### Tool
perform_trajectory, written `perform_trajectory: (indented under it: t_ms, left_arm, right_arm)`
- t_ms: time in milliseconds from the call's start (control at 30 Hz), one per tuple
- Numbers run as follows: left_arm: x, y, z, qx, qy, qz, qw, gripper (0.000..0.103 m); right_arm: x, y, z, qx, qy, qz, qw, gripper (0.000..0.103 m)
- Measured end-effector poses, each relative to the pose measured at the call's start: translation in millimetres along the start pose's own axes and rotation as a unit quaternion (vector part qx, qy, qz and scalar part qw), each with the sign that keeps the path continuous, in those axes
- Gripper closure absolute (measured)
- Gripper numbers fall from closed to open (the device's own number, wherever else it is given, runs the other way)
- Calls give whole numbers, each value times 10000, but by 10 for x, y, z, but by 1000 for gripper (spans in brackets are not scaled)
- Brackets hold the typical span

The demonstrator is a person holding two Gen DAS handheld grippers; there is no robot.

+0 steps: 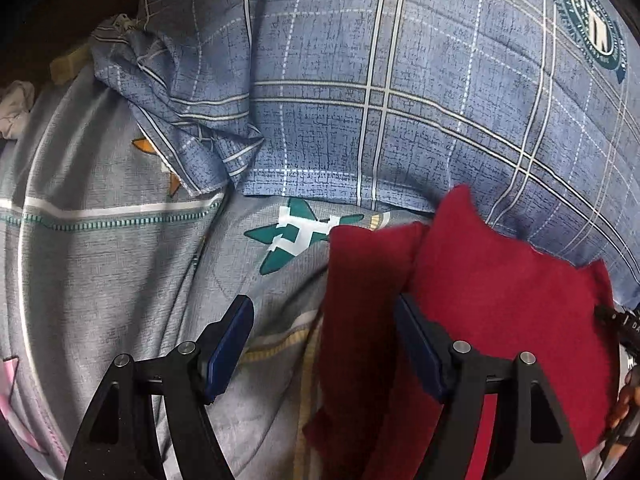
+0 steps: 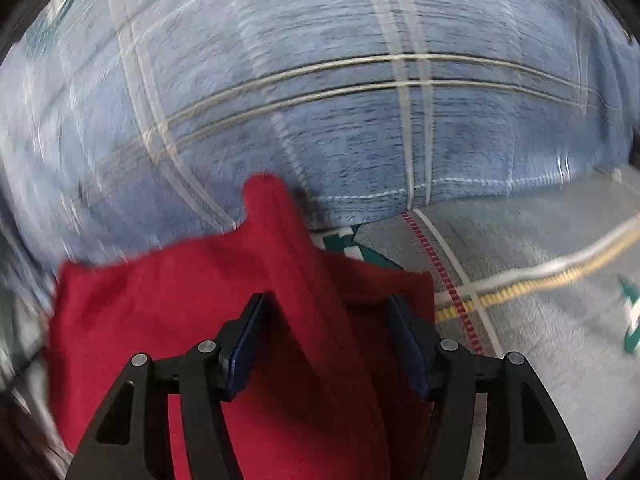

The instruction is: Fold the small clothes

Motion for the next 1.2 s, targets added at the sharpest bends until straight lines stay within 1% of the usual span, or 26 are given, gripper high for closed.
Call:
perform_trajectory:
  t_ms: [33, 67, 100, 167, 200, 233, 300, 367, 400, 433, 467, 500, 600, 667, 733, 767, 800, 867, 933, 1000, 1033, 1067, 1133, 1200]
  left_arm:
    - [-13, -5, -50, -39, 9, 12, 10000, 31]
    - [-35, -6, -102, -92, 21, 22, 10000, 31]
    - [-77, -2, -184, -172, 43, 54, 9998, 31]
    - [-192, -11, -334, -162, 39, 83, 9998, 31]
    - [-266, -13, -405, -159, 15, 98, 9998, 31]
    - [-363, 4, -467, -236, 5, 131, 9996, 31]
    - [-521, 4, -527, -331, -16, 80, 9994, 30]
    - [-636, -21, -525, -402, -64, 25, 9992, 30]
    - [-685, -52, -496, -411, -70, -31, 9991, 30]
    - [-707, -81, -451, -409, -81, -71, 9991, 30]
    - [-716, -92, -407, -430, -95, -87, 9990, 30]
    - [-722, -109, -333, -483, -149, -107, 9987, 27]
    - [-712, -73, -197, -567, -293, -41, 9980, 27]
    - [-665, -52, -181, -455, -228, 174, 9986, 27]
    - [-632, -59, -180, -382, -186, 292, 9987, 27]
    - [-632, -65, -174, -415, -187, 280, 9986, 27]
    - [-634, -87, -162, -499, -211, 212, 9983, 26]
    - [-662, -116, -149, -592, -270, 89, 9978, 24]
    - [-666, -142, -154, -638, -234, 65, 9977, 24]
    - [-674, -155, -171, -618, -200, 87, 9979, 24]
    - [-671, -167, -173, -623, -183, 82, 9979, 24]
    - [-668, -177, -185, -619, -167, 80, 9979, 24]
    - [-659, -190, -195, -618, -160, 70, 9979, 24]
    - [-648, -195, -206, -611, -150, 60, 9980, 24]
  right_arm:
    - [-4, -26, -47, -71, 45, -31, 10000, 38]
    - [-41, -130, -135, -44, 105, -171, 9998, 38]
    - [-89, -261, -220, 144, 135, -301, 9994, 37]
    - [-200, -558, -346, 521, 115, -604, 9967, 32]
    - [-293, -823, -411, 804, 70, -899, 9927, 32]
    - [-361, -996, -439, 982, 24, -1081, 9893, 32]
    - [-544, -1492, -443, 1427, -170, -1509, 9780, 33]
    - [-721, -1884, -375, 1561, -230, -1872, 9696, 39]
    - [-800, -2049, -310, 1524, -232, -2076, 9660, 44]
    - [-879, -2226, -224, 1414, -248, -2284, 9629, 58]
    - [-945, -2353, -123, 1343, -300, -2409, 9607, 67]
    - [-1021, -2523, -5, 1313, -400, -2510, 9582, 67]
    - [-1130, -2683, 181, 1157, -447, -2594, 9578, 66]
    - [-1172, -2729, 401, 1031, -545, -2598, 9586, 63]
    - [-1229, -2759, 654, 861, -797, -2537, 9601, 62]
    - [-1233, -2744, 694, 852, -747, -2520, 9611, 62]
    - [-1234, -2778, 696, 828, -605, -2571, 9609, 62]
    - [-1253, -2799, 670, 739, -611, -2675, 9588, 62]
    - [-1242, -2771, 588, 853, -708, -2626, 9585, 62]
    - [-1223, -2724, 468, 1016, -806, -2516, 9591, 60]
    - [-1213, -2721, 425, 1065, -815, -2497, 9590, 53]
    - [-1222, -2702, 359, 1146, -820, -2476, 9586, 40]
    - [-1245, -2712, 266, 1294, -850, -2442, 9573, 26]
    - [-1321, -2728, 195, 1386, -918, -2423, 9559, 25]
Point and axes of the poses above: each gripper's, at about its wrist camera, not at the fingertips, and z roughly the way its jaws point, y to its right, x to its top, the point moved 7 cm from there along z, roughly the way its jaws point, and after that the axes turned 11 degrees about z, right-handed, at the moved point
